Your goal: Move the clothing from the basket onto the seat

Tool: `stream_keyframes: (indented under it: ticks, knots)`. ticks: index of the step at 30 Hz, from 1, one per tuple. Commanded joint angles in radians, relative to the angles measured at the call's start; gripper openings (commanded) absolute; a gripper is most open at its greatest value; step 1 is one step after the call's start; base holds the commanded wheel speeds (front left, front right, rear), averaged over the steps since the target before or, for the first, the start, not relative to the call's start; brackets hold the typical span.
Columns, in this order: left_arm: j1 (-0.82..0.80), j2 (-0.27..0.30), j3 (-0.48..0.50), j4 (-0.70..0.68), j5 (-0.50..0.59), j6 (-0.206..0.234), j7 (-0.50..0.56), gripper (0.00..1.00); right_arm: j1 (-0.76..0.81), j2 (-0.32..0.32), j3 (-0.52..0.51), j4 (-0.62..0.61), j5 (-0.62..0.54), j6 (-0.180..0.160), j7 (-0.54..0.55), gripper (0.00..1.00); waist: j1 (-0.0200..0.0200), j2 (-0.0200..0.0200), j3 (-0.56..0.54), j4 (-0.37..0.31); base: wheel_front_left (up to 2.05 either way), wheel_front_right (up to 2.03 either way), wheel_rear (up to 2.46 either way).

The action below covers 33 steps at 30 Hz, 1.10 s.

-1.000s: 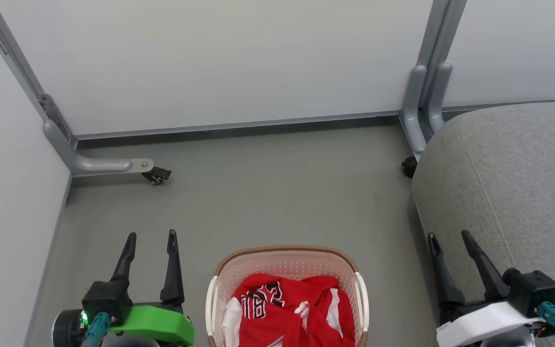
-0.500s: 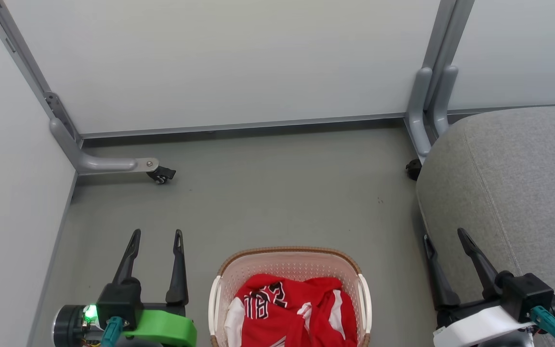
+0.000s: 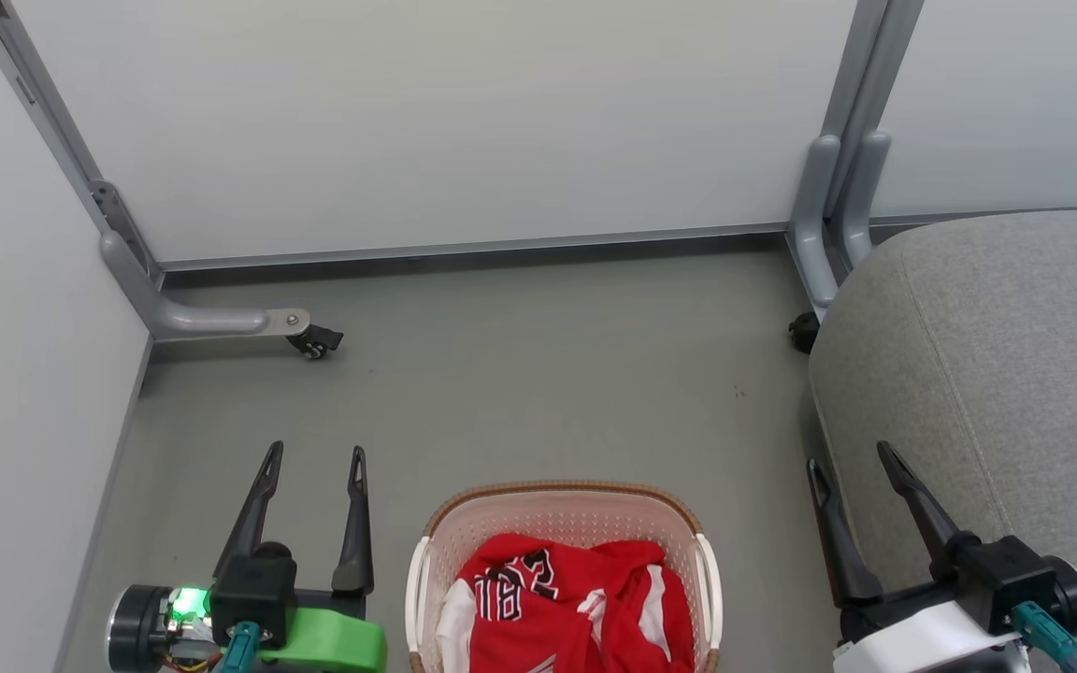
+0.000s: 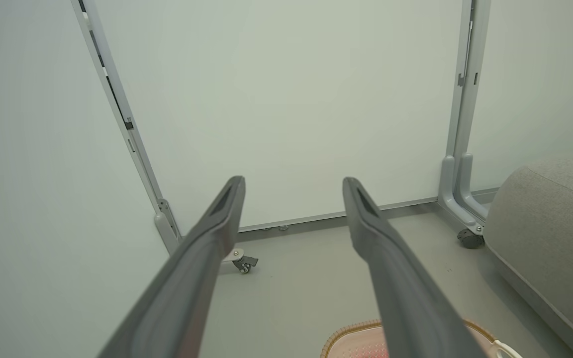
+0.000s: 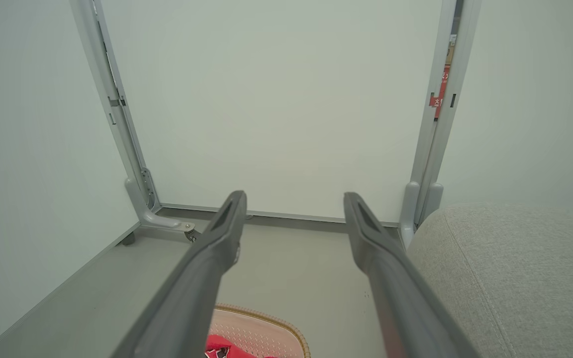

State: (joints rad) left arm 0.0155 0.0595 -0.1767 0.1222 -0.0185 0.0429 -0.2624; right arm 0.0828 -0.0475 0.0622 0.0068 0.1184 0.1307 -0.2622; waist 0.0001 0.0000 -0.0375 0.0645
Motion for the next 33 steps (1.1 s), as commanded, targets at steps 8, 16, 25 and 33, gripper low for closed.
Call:
stream_keyframes:
  ticks: [8,16,25,33]
  knots:
    - [0.019,-0.001,0.010,0.004,-0.003,-0.008,-0.004,1.00,0.019,-0.005,-0.002,0.001,0.003,0.000,-0.003,1.00,-0.0001,0.0000,-0.008,-0.005,0.00,0.00,0.00]
    - [0.020,-0.004,0.007,0.017,-0.006,-0.023,-0.004,1.00,0.006,-0.005,-0.003,-0.004,0.000,0.000,-0.003,1.00,-0.0001,0.0000,0.026,-0.021,0.00,0.00,0.00]
    - [-0.065,-0.006,-0.018,0.058,-0.016,-0.079,-0.002,1.00,-0.070,-0.005,-0.019,-0.017,-0.019,0.000,-0.003,1.00,-0.0001,0.0000,0.210,-0.038,0.00,0.00,0.00]
    - [-0.216,-0.007,-0.106,0.214,-0.009,-0.150,-0.003,1.00,-0.176,-0.005,-0.032,-0.026,-0.058,0.000,-0.003,1.00,-0.0001,0.0000,0.403,-0.024,0.00,0.00,0.00]
